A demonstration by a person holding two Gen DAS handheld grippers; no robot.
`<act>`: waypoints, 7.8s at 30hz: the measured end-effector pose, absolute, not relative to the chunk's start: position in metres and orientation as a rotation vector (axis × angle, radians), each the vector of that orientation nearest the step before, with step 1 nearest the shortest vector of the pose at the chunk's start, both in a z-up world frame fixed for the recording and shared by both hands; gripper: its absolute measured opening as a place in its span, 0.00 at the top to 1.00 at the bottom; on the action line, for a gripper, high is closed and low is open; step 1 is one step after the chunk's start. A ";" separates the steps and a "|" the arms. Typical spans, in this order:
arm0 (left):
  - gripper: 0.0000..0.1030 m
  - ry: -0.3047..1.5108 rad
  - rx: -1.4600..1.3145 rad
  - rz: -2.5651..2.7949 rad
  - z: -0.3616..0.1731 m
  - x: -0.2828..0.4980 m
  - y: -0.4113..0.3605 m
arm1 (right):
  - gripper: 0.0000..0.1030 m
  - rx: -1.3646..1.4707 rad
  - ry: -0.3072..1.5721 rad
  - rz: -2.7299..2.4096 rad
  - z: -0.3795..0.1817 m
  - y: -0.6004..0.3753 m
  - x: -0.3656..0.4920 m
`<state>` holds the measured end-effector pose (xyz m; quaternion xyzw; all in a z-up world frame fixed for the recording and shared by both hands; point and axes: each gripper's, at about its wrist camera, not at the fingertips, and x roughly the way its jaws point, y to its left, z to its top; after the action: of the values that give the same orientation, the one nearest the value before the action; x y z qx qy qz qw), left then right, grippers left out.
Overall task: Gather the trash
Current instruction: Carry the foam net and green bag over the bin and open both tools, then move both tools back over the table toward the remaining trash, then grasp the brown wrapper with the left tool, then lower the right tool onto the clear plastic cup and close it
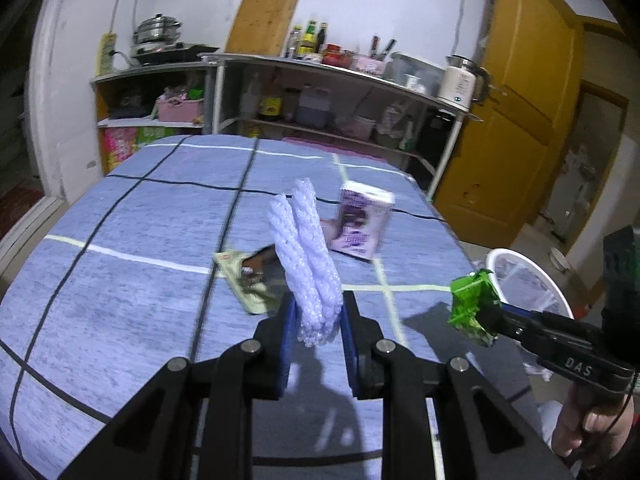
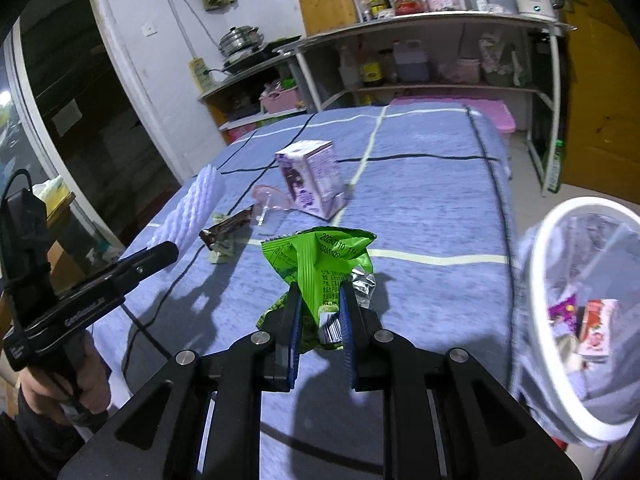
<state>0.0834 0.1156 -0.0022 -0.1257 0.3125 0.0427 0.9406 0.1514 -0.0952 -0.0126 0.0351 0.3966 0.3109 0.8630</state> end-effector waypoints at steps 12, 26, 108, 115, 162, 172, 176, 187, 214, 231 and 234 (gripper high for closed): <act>0.78 0.654 -0.194 -0.095 0.004 0.107 0.045 | 0.82 0.102 0.801 0.516 -0.006 -0.161 0.144; 0.78 0.684 -0.104 -0.327 0.004 0.155 -0.042 | 0.82 0.178 0.789 0.303 -0.009 -0.266 0.149; 0.56 0.715 -0.169 -0.323 -0.003 0.138 -0.034 | 0.66 0.139 0.812 0.377 -0.008 -0.243 0.126; 0.56 0.723 -0.195 -0.275 -0.009 0.130 -0.016 | 0.65 0.123 0.823 0.411 -0.011 -0.225 0.126; 0.55 0.700 -0.263 0.179 -0.030 0.135 0.158 | 0.57 0.032 0.894 0.620 -0.030 -0.119 0.150; 0.76 0.772 -0.237 0.159 -0.043 0.153 0.154 | 0.57 0.028 0.914 0.628 -0.035 -0.109 0.159; 0.77 0.764 -0.255 0.154 -0.042 0.147 0.156 | 0.57 0.022 0.917 0.637 -0.036 -0.104 0.161; 0.78 0.701 -0.310 0.163 -0.030 0.113 0.164 | 0.57 0.009 0.920 0.663 -0.032 -0.087 0.160; 0.78 0.633 -0.389 0.175 -0.029 0.078 0.198 | 0.45 0.140 1.005 0.661 -0.046 0.005 0.227; 0.78 0.627 -0.410 0.162 -0.033 0.074 0.206 | 0.67 0.150 1.002 0.573 -0.050 0.014 0.232; 0.78 0.625 -0.404 0.160 -0.032 0.073 0.203 | 0.68 0.147 0.999 0.583 -0.049 0.010 0.227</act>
<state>0.0727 0.2033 -0.0315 -0.1973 0.3051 0.0782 0.9284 0.2271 0.0103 -0.0494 0.0696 0.4715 0.2755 0.8348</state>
